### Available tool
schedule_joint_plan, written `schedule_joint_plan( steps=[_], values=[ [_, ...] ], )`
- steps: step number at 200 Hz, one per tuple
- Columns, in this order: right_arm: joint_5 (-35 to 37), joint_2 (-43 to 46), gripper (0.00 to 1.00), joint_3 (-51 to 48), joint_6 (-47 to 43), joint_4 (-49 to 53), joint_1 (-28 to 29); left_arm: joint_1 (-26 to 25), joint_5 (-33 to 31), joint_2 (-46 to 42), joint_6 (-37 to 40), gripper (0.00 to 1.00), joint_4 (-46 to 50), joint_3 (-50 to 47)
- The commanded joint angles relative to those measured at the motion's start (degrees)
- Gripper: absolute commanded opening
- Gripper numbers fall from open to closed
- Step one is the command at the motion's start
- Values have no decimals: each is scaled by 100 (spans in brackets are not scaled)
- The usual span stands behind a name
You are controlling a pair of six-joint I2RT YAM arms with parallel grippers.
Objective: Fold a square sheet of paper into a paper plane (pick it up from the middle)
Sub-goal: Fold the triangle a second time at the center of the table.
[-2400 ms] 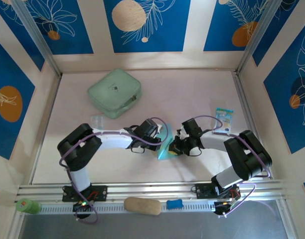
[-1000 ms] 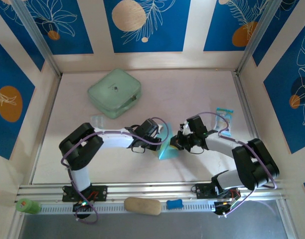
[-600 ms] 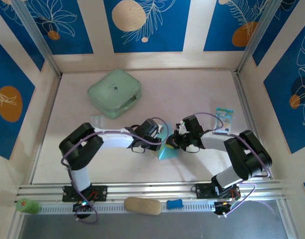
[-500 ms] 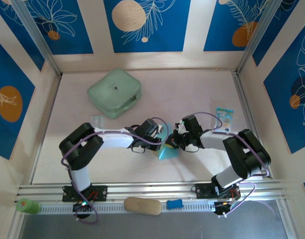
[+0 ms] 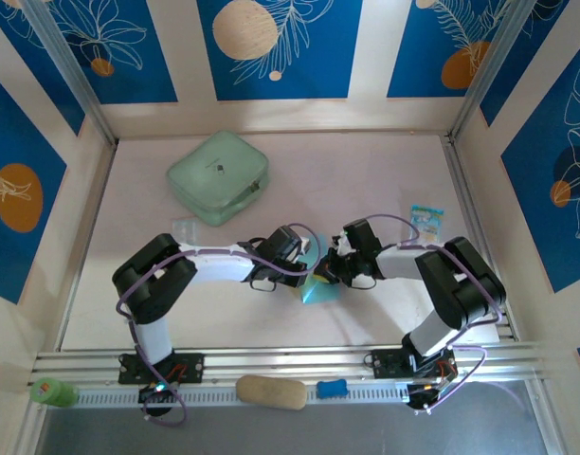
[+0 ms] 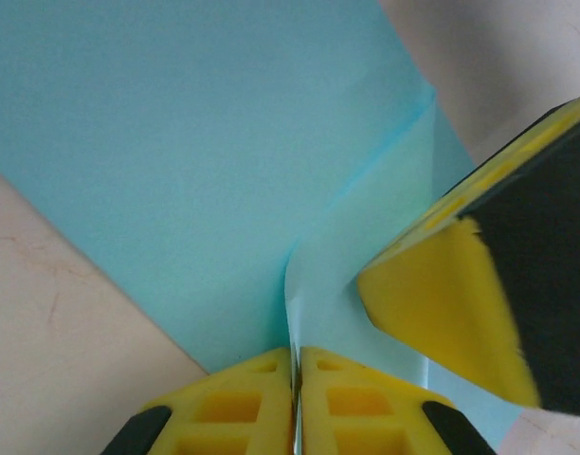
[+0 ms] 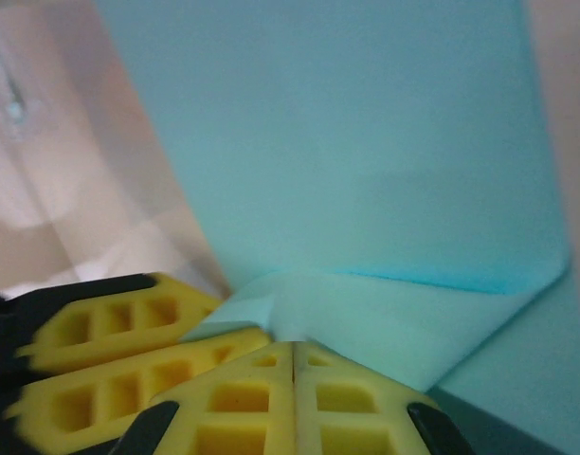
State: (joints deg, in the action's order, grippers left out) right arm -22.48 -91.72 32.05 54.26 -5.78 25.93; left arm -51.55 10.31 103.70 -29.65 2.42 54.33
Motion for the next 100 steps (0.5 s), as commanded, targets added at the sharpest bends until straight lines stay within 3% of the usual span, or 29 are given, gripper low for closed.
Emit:
schedule_joint_plan(
  steps=[1, 41, 100],
  values=[
    [168, -74, 4, -205, -106, 221, 52, -13, 86, 185, 25, 9, 249, 61],
    [-82, -33, 4, -358, 23, -113, -14, -13, 77, 212, 27, 9, 269, 68],
    [-138, 326, 5, 132, -294, 279, -327, -20, 59, 206, 29, 9, 346, 102]
  ],
)
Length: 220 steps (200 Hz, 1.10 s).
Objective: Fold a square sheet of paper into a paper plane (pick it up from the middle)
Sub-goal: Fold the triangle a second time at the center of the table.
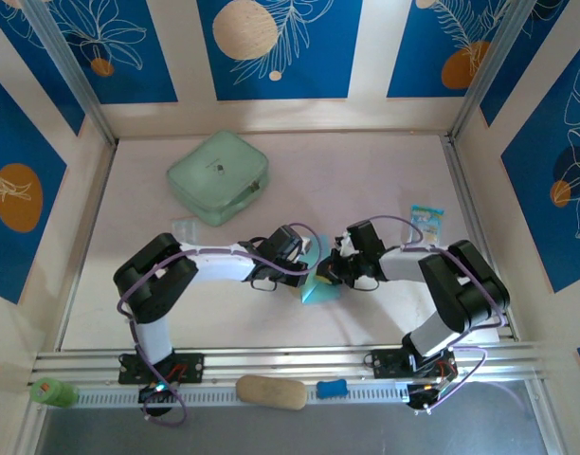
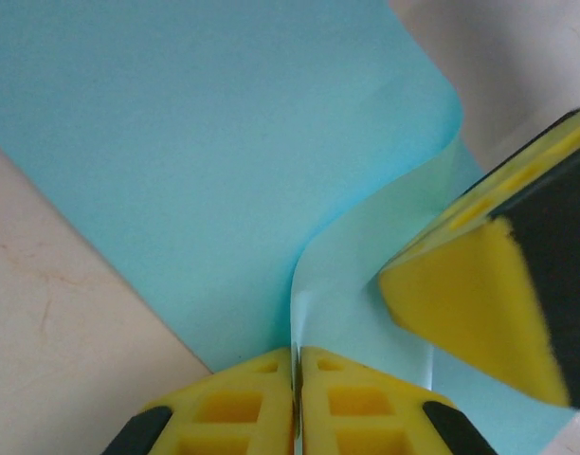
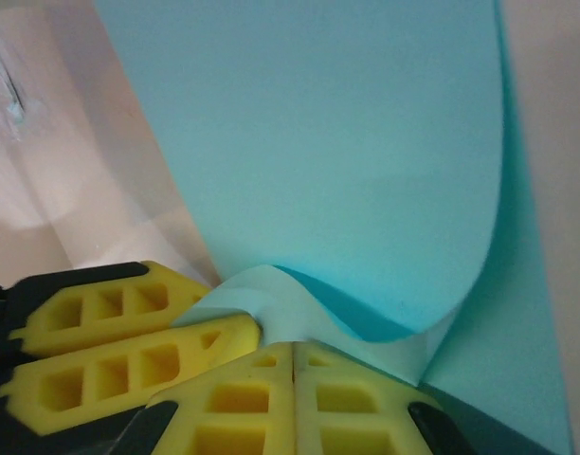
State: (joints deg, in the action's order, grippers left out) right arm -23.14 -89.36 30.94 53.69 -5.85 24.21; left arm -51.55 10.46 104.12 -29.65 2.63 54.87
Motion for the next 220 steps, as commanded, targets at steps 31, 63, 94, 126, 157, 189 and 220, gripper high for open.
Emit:
schedule_joint_plan(
  steps=[31, 63, 94, 126, 157, 189, 220],
  values=[
    [171, -192, 5, 84, -338, 307, -269, -13, 44, 168, 29, 9, 328, 59],
    [187, -395, 4, -302, -211, 11, -388, -17, 26, 159, 35, 9, 334, 41],
    [-205, -183, 4, -363, -71, -273, -571, -19, 26, 150, 29, 9, 345, 33],
    [-365, 201, 5, -148, -193, -132, -749, -13, 26, 150, 29, 9, 361, 41],
    [-300, 53, 5, -101, -387, -4, -823, -20, 43, 170, 30, 9, 366, 63],
    [-57, -355, 4, -380, -370, -174, -844, -18, 44, 156, 23, 9, 353, 50],
    [57, -453, 4, -425, -275, -99, -910, -17, 28, 136, 39, 9, 378, 39]
  ],
)
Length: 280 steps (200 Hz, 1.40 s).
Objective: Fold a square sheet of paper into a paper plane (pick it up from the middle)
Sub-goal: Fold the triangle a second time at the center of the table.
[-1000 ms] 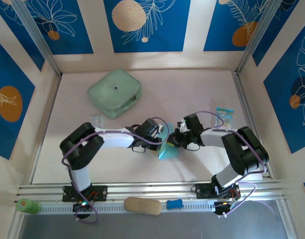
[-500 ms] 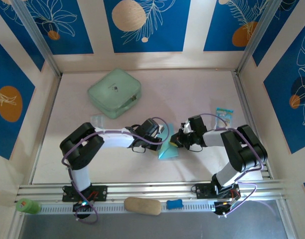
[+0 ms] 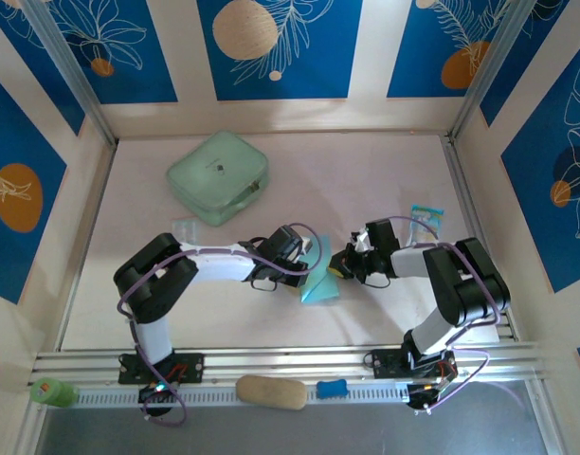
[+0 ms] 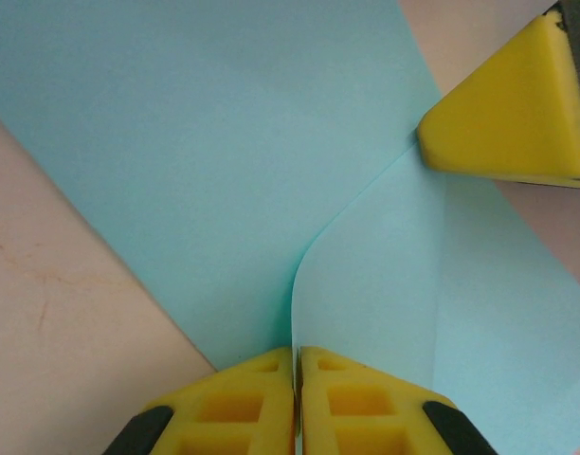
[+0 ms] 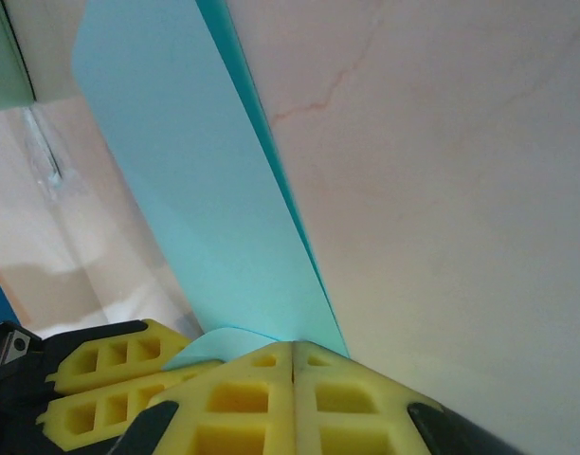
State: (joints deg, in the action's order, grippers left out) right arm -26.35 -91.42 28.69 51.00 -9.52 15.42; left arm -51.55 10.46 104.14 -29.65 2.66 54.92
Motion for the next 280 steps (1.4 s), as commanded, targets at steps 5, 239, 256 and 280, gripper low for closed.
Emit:
schedule_joint_plan(
  steps=[5, 239, 256, 280],
  values=[
    [374, -171, 4, -190, 12, 290, -47, -13, 14, 128, 38, 9, 376, 29],
    [358, -192, 3, -349, 144, 124, 726, -14, -102, -111, -41, 16, 461, 129],
    [349, -174, 3, -290, 139, 164, 709, -14, -247, -320, -126, 27, 541, 166],
    [358, -189, 3, -232, 144, 211, 700, -19, -495, -637, -285, 36, 758, 195]
  ],
)
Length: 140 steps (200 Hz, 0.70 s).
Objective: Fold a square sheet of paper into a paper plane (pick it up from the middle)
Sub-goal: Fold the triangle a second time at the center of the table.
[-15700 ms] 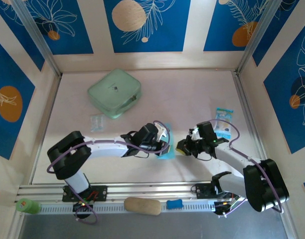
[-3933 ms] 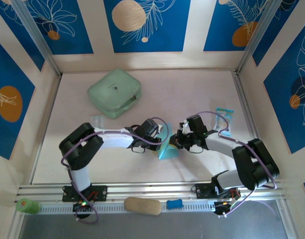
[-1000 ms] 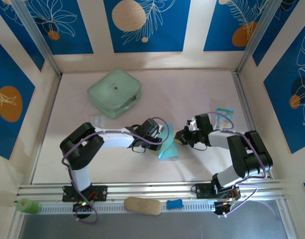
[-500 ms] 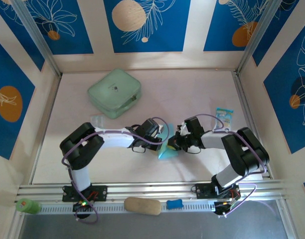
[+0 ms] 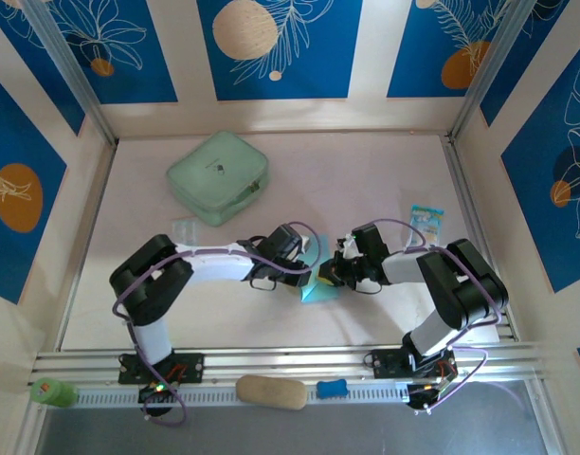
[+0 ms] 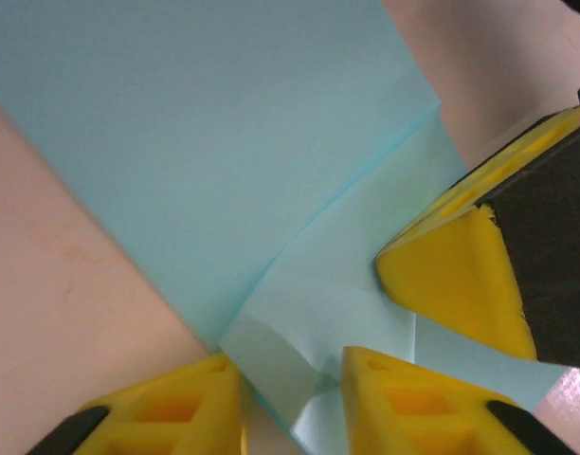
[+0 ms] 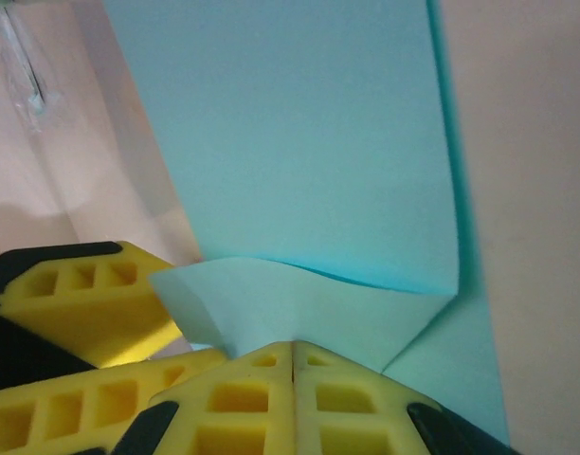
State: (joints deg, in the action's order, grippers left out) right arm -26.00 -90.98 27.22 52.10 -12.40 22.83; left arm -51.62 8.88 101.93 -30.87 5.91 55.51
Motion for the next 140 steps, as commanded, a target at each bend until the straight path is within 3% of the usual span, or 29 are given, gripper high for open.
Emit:
schedule_joint_plan(
  steps=[1, 38, 69, 94, 140],
  values=[
    [324, -234, 3, -81, 36, 505, -42, -9, -340, -427, -172, 37, 439, 132],
    [346, -244, 3, -82, 55, 537, -44, -22, 24, -833, -374, 34, 168, -100],
    [350, -244, 3, -64, 63, 561, -51, -135, 1056, -726, -473, 17, -280, -110],
    [359, -247, 3, -60, 63, 581, -59, -242, 1669, -387, -496, 9, -364, 71],
    [346, -247, 3, -58, 64, 594, -59, -254, 1845, 68, -710, 4, -364, 161]
  ],
)
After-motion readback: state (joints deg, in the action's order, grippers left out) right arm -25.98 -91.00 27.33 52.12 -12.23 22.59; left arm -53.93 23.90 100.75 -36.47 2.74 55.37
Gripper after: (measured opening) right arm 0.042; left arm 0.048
